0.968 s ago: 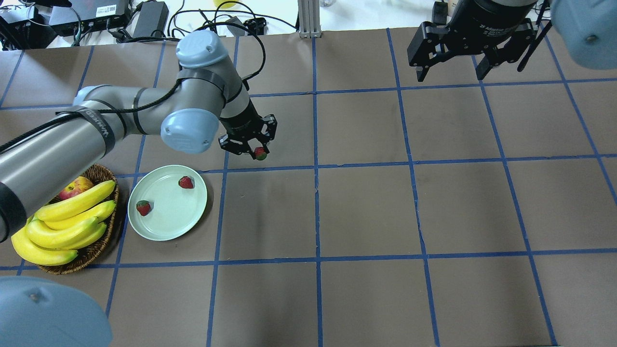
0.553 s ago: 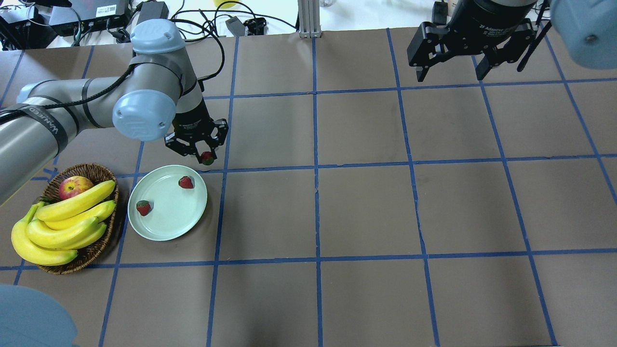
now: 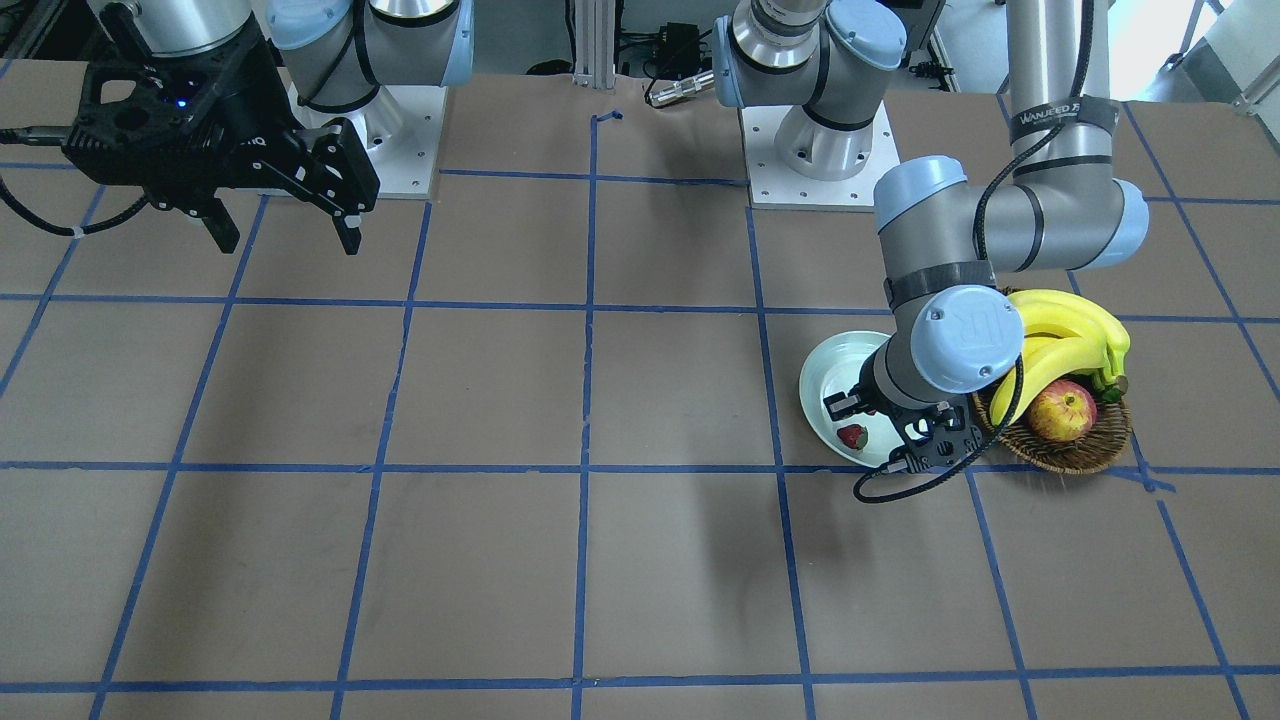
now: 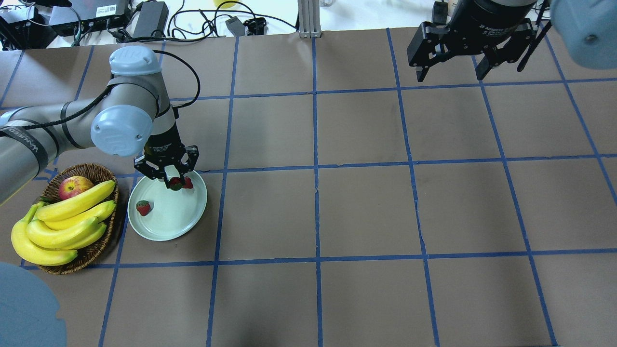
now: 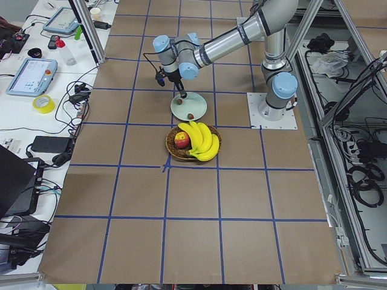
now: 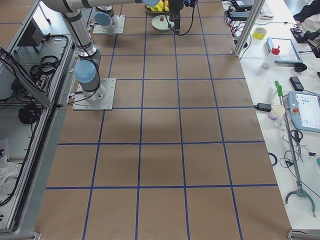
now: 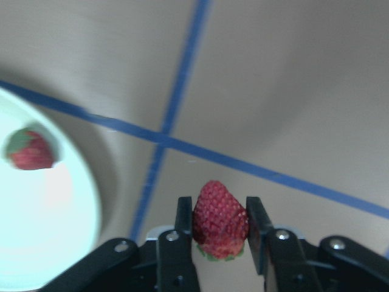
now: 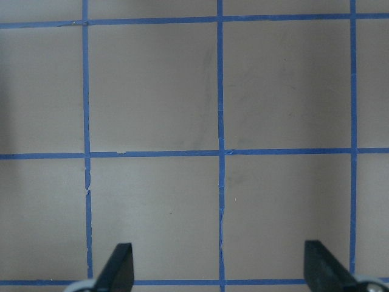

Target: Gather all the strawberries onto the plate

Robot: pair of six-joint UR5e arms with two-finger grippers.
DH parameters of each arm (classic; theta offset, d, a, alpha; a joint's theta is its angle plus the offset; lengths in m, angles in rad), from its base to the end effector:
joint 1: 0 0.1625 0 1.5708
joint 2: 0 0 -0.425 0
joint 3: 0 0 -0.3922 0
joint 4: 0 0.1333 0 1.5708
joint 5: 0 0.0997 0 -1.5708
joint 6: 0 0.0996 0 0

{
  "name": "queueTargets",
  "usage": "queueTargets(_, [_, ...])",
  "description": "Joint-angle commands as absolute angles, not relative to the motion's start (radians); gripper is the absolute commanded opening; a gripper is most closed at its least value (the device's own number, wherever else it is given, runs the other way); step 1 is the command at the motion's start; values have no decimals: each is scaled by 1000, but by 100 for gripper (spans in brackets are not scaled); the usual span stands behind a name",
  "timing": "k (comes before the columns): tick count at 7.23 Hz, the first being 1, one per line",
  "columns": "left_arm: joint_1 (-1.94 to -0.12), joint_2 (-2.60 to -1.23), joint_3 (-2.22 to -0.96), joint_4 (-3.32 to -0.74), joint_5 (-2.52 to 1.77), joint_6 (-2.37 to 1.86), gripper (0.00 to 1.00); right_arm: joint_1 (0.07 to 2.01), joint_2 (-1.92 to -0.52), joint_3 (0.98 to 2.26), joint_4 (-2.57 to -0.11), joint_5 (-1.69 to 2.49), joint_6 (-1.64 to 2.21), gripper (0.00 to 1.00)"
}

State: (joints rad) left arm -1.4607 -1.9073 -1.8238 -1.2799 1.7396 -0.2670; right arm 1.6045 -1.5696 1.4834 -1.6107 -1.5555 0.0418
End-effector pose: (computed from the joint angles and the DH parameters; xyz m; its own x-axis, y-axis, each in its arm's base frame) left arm -0.0573 -0.5423 0.2224 -0.9226 -0.3077 -0.2325 -0.3612 0.9007 0.2414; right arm 0.1517 -0.4979 0.5350 -0.9998 0.0059 -0.0204 0.0084 0.9921 -0.1250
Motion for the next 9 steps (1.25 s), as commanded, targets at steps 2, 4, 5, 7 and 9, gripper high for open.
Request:
queueTargets(2, [-1439, -1902, -1841, -1279, 1766, -259, 99, 1605, -1569, 1483, -1611, -1555, 43, 100])
queueTargets(4, [-1440, -1890, -1795, -1301, 1767, -258, 100, 1605, -1569, 1483, -1612, -1555, 41, 100])
queueTargets(5, [-1440, -1888, -1758, -1325, 1757, -256, 100, 1605, -1571, 1483, -1611, -1555, 43, 100])
queueTargets(7, [-1450, -1853, -1689, -1341, 1648, -256, 100, 1606, -1571, 1483, -1611, -1555, 41, 100])
queueTargets(9, [-1460, -1775, -1593, -1373, 1641, -93, 100, 1606, -1569, 1483, -1611, -1555, 41, 100])
